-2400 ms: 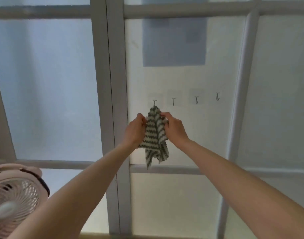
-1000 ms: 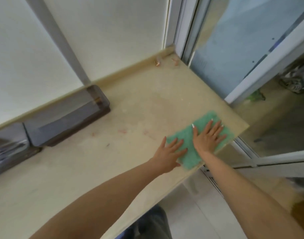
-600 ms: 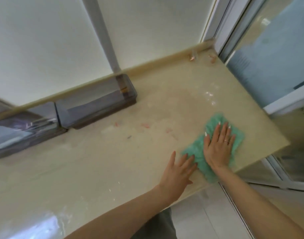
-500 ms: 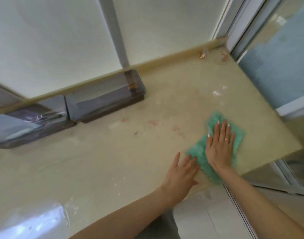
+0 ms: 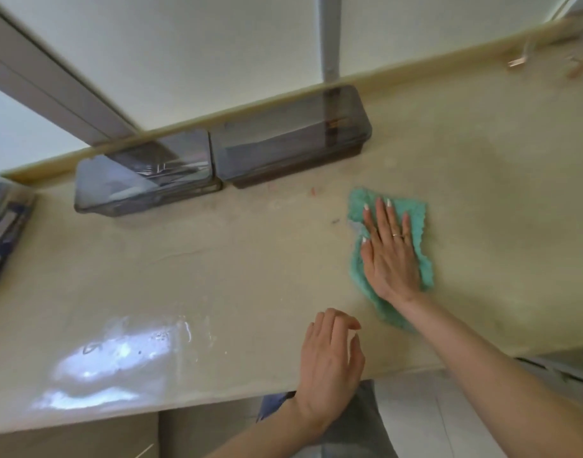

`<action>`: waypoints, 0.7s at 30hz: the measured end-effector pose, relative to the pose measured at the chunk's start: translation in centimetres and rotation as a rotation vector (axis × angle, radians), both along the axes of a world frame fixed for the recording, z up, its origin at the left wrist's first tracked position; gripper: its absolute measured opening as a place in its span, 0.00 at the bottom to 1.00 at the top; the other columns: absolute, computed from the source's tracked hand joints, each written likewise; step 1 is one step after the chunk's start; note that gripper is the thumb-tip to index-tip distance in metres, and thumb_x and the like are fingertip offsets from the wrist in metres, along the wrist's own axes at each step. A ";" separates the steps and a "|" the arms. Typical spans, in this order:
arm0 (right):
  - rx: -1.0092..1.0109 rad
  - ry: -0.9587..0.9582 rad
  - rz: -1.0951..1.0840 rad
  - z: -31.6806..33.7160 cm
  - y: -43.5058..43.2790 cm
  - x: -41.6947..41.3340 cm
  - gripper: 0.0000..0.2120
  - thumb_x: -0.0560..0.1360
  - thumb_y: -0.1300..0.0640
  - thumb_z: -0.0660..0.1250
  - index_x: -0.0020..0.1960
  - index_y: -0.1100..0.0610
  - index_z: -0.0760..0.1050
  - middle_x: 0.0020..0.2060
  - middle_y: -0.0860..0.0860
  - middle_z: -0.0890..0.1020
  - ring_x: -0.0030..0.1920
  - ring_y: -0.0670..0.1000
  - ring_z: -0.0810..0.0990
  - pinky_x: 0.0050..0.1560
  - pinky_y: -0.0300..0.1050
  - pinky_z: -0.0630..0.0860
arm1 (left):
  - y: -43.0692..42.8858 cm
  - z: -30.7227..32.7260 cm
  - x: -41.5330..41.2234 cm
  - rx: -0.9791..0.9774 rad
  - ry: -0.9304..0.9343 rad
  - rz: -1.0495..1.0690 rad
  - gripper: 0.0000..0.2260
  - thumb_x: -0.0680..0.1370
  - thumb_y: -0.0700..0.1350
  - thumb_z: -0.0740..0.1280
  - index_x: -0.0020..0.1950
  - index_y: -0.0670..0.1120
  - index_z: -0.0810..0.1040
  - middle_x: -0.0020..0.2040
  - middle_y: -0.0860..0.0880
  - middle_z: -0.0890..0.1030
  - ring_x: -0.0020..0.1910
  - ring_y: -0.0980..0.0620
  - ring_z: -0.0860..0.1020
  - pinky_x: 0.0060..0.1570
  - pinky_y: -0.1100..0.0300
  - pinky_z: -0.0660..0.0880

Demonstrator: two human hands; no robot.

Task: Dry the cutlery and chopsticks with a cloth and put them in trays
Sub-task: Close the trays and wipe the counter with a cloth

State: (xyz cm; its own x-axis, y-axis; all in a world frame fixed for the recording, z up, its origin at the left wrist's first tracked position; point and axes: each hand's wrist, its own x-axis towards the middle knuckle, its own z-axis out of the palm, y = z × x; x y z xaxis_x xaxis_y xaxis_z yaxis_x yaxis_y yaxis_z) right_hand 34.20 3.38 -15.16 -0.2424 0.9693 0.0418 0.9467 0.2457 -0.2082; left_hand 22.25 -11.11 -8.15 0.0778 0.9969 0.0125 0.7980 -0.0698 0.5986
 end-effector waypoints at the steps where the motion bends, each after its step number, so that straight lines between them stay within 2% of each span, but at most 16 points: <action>1: -0.009 0.007 0.020 0.1 -0.2 -0.7 0.27 0.79 0.53 0.44 0.76 0.62 0.56 0.76 0.60 0.56 0.76 0.59 0.53 0.74 0.59 0.48 | -0.3 -0.2 -0.2 -0.023 0.002 0.033 0.08 0.72 0.40 0.61 0.49 0.47 0.71 0.46 0.50 0.74 0.43 0.51 0.73 0.43 0.58 0.69; 4: -0.032 0.083 0.100 0.3 -1.3 -4.0 0.27 0.78 0.53 0.46 0.75 0.63 0.58 0.75 0.60 0.58 0.75 0.59 0.56 0.73 0.59 0.50 | -0.9 -0.7 -1.1 -0.078 0.004 0.116 0.09 0.70 0.39 0.59 0.49 0.47 0.71 0.46 0.50 0.73 0.44 0.50 0.73 0.44 0.58 0.70; 8: -0.087 0.169 0.267 0.5 -4.3 -11.5 0.27 0.78 0.53 0.47 0.75 0.62 0.60 0.74 0.60 0.59 0.75 0.59 0.57 0.72 0.59 0.52 | -2.2 -1.1 -3.2 -0.127 -0.048 0.303 0.07 0.68 0.40 0.57 0.44 0.49 0.69 0.42 0.52 0.72 0.41 0.51 0.73 0.40 0.56 0.71; 11: -0.108 0.163 0.245 0.8 -4.9 -14.4 0.28 0.78 0.52 0.45 0.75 0.62 0.58 0.75 0.60 0.57 0.76 0.59 0.54 0.72 0.59 0.51 | -3.2 -0.9 -5.8 -0.122 -0.101 0.489 0.06 0.69 0.41 0.58 0.42 0.52 0.66 0.40 0.55 0.70 0.39 0.59 0.71 0.38 0.63 0.69; 13: -0.109 0.151 0.231 1.0 -4.8 -14.6 0.28 0.78 0.52 0.44 0.75 0.62 0.58 0.75 0.61 0.57 0.76 0.59 0.53 0.72 0.59 0.51 | -3.7 -0.5 -7.7 -0.151 -0.157 0.639 0.07 0.68 0.41 0.59 0.42 0.53 0.66 0.40 0.54 0.71 0.41 0.57 0.72 0.38 0.65 0.68; 16: -0.126 0.174 0.211 1.0 -4.8 -15.4 0.28 0.78 0.53 0.44 0.75 0.62 0.58 0.75 0.61 0.57 0.76 0.59 0.54 0.72 0.59 0.49 | -4.6 -0.7 -10.4 -0.181 -0.211 0.809 0.07 0.68 0.44 0.60 0.45 0.51 0.68 0.43 0.52 0.73 0.43 0.57 0.73 0.39 0.61 0.68; 19: -0.164 0.252 0.277 1.2 -5.6 -18.3 0.28 0.77 0.53 0.46 0.73 0.62 0.64 0.74 0.61 0.61 0.75 0.59 0.57 0.72 0.58 0.49 | -5.2 -0.8 -11.8 -0.206 -0.219 0.868 0.06 0.73 0.44 0.61 0.49 0.50 0.70 0.47 0.53 0.74 0.45 0.57 0.74 0.41 0.55 0.71; 21: -0.197 0.269 0.371 1.2 -6.7 -21.4 0.29 0.76 0.52 0.44 0.74 0.60 0.61 0.75 0.61 0.57 0.76 0.58 0.53 0.74 0.57 0.46 | -5.1 -0.8 -12.1 -0.214 -0.225 0.914 0.06 0.76 0.40 0.62 0.51 0.49 0.70 0.49 0.52 0.74 0.47 0.55 0.74 0.43 0.52 0.72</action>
State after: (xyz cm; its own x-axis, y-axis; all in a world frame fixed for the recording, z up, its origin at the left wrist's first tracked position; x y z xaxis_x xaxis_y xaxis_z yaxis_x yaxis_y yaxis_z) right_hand 12.84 -3.29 -14.01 -0.5779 0.8158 -0.0249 0.7096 0.4871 -0.5092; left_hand 10.14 -16.22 -8.92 -0.7114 0.6544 -0.2563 0.3553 0.6495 0.6722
